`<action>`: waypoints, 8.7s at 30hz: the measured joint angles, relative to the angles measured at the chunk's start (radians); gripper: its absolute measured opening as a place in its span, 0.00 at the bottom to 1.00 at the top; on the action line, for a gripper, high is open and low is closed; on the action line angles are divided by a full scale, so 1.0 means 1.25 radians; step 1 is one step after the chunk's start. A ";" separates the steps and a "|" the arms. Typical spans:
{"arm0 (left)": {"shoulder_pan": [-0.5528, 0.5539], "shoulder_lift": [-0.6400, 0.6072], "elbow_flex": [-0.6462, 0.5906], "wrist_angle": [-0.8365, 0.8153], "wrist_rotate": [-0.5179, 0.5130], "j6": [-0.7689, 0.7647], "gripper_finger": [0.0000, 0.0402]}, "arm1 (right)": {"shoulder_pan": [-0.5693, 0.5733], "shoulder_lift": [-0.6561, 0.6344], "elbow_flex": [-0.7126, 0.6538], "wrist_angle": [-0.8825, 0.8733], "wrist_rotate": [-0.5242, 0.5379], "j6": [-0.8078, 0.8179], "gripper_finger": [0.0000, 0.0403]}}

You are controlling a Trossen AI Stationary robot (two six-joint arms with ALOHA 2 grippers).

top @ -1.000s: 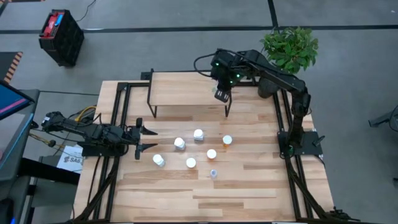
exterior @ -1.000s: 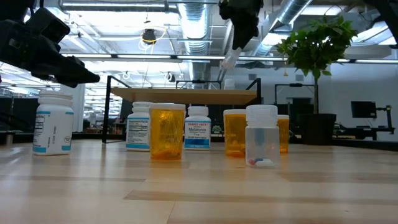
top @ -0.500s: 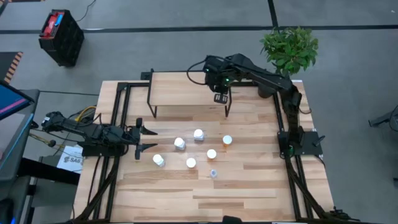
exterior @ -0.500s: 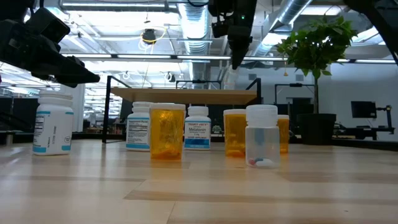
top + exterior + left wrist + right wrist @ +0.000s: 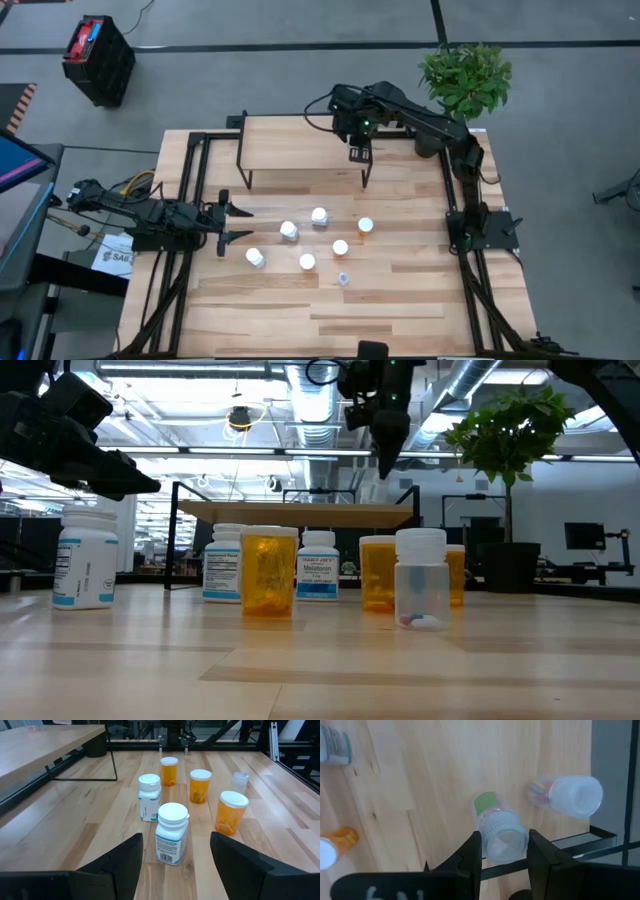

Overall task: Pick and place medicine bottles onto shelf by color
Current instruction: Put the top transparent pill bottle aligned with the other transparent pill bottle on the shelf, then put the transparent pill bottle aligned with the other transparent pill bottles on the shelf

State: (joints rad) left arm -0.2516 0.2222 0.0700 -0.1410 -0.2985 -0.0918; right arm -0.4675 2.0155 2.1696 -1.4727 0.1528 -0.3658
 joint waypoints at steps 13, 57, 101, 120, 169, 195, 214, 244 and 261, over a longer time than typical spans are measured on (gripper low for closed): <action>0.000 0.000 0.000 0.000 0.000 -0.002 0.55 | 0.000 0.000 0.000 -0.006 -0.022 -0.008 0.28; 0.000 0.000 0.000 0.000 0.000 -0.001 0.55 | 0.078 -0.097 0.122 -0.079 0.006 0.173 0.46; 0.000 0.000 0.000 0.000 0.000 -0.001 0.55 | 0.147 -0.063 0.121 -0.079 -0.015 0.337 0.28; 0.000 0.000 -0.001 0.010 -0.051 -0.180 0.55 | 0.042 -0.104 0.027 -0.079 -0.021 0.204 0.28; 0.000 0.000 -0.001 0.020 -0.168 -0.182 0.55 | 0.042 -0.116 -0.233 0.126 -0.061 0.036 0.28; 0.000 0.000 -0.001 0.017 -0.167 -0.181 0.55 | 0.016 -0.116 -0.233 0.232 -0.061 -0.023 0.28; 0.000 0.000 0.000 0.015 -0.167 -0.185 0.55 | 0.168 -0.117 -0.145 0.002 -0.114 0.105 0.28; 0.000 0.000 0.000 0.014 -0.144 -0.106 0.55 | 0.552 -0.117 -0.198 0.119 -0.163 0.511 0.51; 0.000 0.000 0.000 0.013 -0.118 -0.110 0.55 | 0.643 -0.116 -0.384 0.289 -0.069 0.747 0.63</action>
State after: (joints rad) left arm -0.2518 0.2226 0.0700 -0.1252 -0.4460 -0.2298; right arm 0.3366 1.8706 1.6892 -1.1118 0.0663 0.5685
